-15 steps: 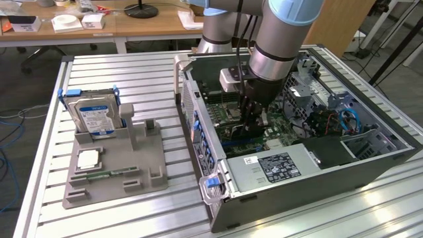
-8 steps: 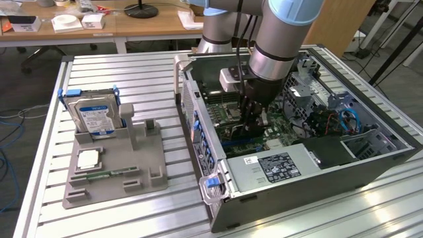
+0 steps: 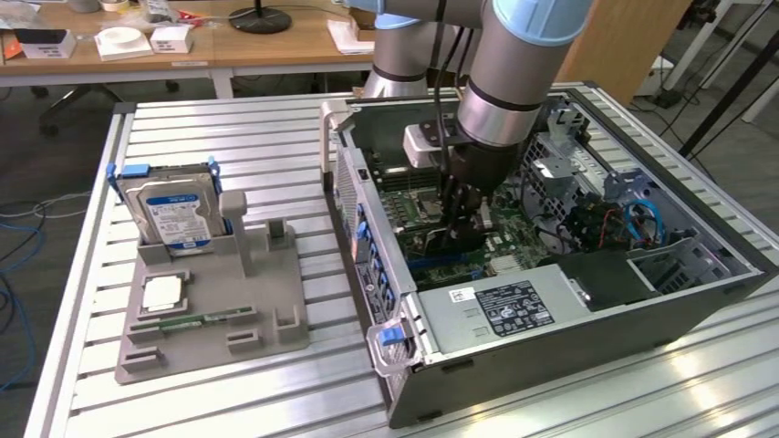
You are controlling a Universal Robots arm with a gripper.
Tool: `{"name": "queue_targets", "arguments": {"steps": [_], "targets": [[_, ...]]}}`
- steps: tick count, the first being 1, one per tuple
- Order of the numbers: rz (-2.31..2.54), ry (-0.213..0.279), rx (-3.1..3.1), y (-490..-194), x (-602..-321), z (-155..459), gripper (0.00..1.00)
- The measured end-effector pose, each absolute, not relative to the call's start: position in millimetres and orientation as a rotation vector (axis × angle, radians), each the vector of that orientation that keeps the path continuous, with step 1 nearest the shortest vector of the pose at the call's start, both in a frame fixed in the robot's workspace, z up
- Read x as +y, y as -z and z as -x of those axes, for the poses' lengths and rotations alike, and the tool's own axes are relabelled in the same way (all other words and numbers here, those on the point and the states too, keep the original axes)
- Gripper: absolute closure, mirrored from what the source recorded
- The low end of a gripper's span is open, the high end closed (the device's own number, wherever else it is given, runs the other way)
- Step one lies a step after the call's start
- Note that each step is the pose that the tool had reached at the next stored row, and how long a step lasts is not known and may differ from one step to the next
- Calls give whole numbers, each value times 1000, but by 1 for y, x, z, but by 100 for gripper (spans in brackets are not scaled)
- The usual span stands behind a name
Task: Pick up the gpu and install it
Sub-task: 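Insert the gpu into the slot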
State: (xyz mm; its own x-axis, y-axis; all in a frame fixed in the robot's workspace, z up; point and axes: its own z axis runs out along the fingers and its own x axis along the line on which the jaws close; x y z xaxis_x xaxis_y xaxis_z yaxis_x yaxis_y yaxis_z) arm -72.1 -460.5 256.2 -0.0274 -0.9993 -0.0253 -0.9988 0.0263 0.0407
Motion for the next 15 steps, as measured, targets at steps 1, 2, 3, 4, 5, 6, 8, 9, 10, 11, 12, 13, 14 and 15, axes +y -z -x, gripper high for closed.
{"name": "queue_targets", "arguments": {"steps": [1, 2, 3, 4, 5, 6, 8, 9, 10, 11, 12, 13, 14, 15], "targets": [[-2184, 73, -2243, -256, -461, 72, 74], [-2184, 74, -2243, -256, -461, 72, 74], [-2184, 74, -2243, -256, -461, 72, 74], [-2184, 73, -2243, -256, -462, 72, 74], [-2184, 73, -2243, -256, -462, 72, 74], [-2184, 73, -2243, -256, -462, 72, 74], [-2183, 73, -2243, -255, -463, 72, 74], [-2183, 73, -2243, -255, -463, 72, 74], [-2184, 73, -2243, -254, -463, 72, 74], [-2183, 73, -2243, -253, -463, 72, 74], [-2184, 73, -2243, -252, -463, 72, 74], [-2184, 73, -2243, -252, -463, 72, 74], [-2183, 73, -2243, -251, -463, 72, 74], [-2183, 73, -2243, -251, -463, 72, 74]]}}
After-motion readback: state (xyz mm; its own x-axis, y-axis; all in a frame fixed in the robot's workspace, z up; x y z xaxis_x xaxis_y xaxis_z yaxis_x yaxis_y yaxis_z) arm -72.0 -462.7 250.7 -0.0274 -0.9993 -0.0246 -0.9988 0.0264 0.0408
